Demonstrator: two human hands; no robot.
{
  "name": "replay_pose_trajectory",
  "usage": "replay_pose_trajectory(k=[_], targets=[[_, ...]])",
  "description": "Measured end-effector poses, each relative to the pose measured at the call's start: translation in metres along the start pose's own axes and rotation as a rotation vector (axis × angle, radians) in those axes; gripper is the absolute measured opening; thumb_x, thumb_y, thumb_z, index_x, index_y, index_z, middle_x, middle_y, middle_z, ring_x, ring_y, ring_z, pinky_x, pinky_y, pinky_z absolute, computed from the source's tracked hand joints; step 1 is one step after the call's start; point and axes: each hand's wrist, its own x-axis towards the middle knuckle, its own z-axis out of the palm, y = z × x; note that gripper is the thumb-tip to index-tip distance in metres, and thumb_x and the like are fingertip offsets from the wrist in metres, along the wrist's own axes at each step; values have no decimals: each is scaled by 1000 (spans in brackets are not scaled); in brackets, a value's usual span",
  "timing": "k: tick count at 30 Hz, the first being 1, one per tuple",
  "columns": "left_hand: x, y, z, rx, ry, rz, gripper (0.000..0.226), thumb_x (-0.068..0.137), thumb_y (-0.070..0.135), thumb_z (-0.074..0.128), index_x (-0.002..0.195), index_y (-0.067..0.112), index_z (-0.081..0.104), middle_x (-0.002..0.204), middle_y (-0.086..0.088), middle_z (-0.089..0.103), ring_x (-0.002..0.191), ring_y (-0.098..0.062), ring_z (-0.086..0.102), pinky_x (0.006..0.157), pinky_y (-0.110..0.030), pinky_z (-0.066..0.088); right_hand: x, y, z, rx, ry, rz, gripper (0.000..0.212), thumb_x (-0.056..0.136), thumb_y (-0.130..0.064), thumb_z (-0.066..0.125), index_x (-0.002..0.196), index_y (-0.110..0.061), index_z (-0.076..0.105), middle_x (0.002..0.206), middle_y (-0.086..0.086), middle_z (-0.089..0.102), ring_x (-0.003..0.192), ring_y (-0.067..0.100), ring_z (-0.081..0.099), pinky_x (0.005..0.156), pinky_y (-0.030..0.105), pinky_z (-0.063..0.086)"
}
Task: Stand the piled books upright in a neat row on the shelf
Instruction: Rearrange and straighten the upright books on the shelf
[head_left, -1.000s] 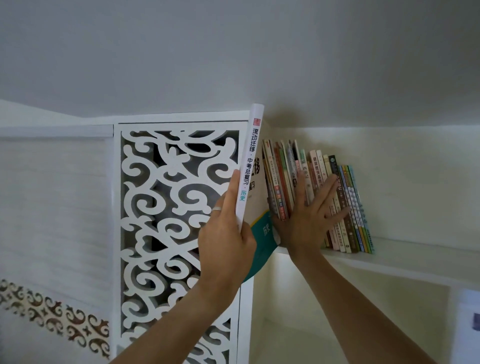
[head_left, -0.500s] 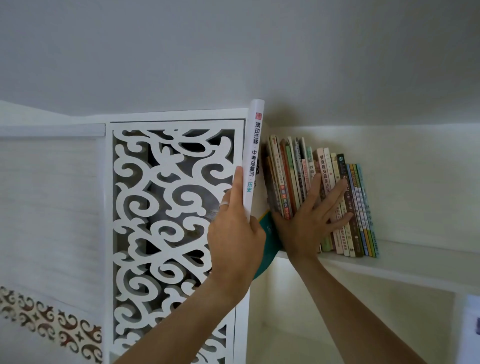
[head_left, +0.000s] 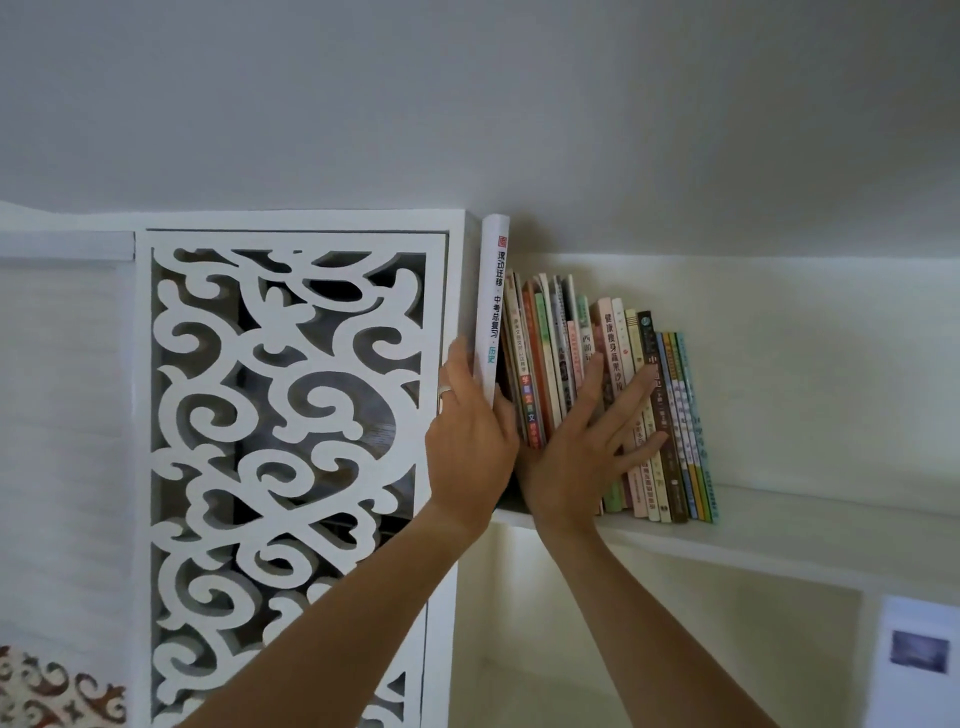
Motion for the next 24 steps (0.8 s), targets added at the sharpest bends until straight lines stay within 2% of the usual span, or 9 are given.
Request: replay_pose_trajectory(k=[4, 8, 10, 12, 14, 16, 18, 21, 24], targets=[[10, -13, 17, -5, -24, 19, 47, 109, 36, 36, 153, 19, 32, 132, -5, 64, 100, -18, 70, 81, -34, 62, 0, -1, 3, -5, 33, 5, 96, 88, -69, 48, 163, -15, 22, 169, 24, -1, 158, 38, 1, 119, 71, 7], [13, -23, 35, -74, -21, -19, 37, 111, 40, 34, 135, 13, 43, 111, -1, 73, 83, -17, 74, 68, -28, 62, 0, 0, 8, -28, 51, -6, 93, 88, -65, 56, 161, -14, 28, 169, 24, 2, 158, 39, 2, 119, 71, 6], [14, -26, 42, -100, -20, -31, 38, 112, 41, 35, 136, 13, 41, 111, 0, 72, 84, -14, 74, 69, -37, 65, 0, 0, 10, -40, 70, -6, 87, 91, -59, 59, 161, -14, 31, 169, 24, 4, 158, 39, 4, 118, 72, 8], [14, -24, 45, -240, -45, -26, 48, 112, 44, 34, 150, 15, 31, 133, -2, 65, 107, -7, 70, 86, -39, 64, 0, 2, 11, -51, 74, -16, 84, 92, -54, 61, 160, -14, 31, 169, 25, 5, 158, 39, 4, 118, 73, 9], [15, -22, 46, -347, -44, 94, 58, 110, 47, 33, 159, 17, 22, 162, -8, 34, 142, -4, 45, 111, -38, 51, -2, 4, 10, -77, 56, -43, 88, 91, -53, 63, 161, -13, 28, 169, 24, 4, 158, 39, 2, 118, 73, 9], [15, -28, 46, -259, 26, 292, 51, 111, 41, 38, 153, 13, 31, 165, -14, 15, 155, -24, 27, 122, -46, 38, -3, 6, 9, -93, 37, -72, 94, 88, -55, 63, 162, -12, 25, 169, 25, 4, 158, 39, 1, 117, 74, 10], [16, -40, 45, 15, 113, 397, 35, 110, 20, 44, 139, 2, 50, 157, -16, 26, 148, -39, 32, 119, -56, 36, -4, 7, 7, -79, 11, -85, 103, 83, -61, 65, 162, -11, 24, 168, 26, 4, 157, 40, -1, 117, 74, 8], [18, -48, 42, 295, 96, 430, 35, 106, 9, 38, 123, -8, 64, 148, -26, 48, 140, -41, 39, 115, -57, 37, -3, 10, 3, -39, -12, -100, 111, 78, -63, 71, 163, -11, 22, 169, 24, 2, 158, 39, -3, 118, 73, 4], [19, -50, 40, 440, 148, 531, 29, 109, 21, 51, 112, 0, 71, 145, -24, 56, 134, -43, 52, 118, -58, 36, -1, 13, -1, -6, -35, -115, 110, 79, -59, 72, 163, -13, 19, 169, 23, 0, 158, 38, -6, 118, 73, 1]])
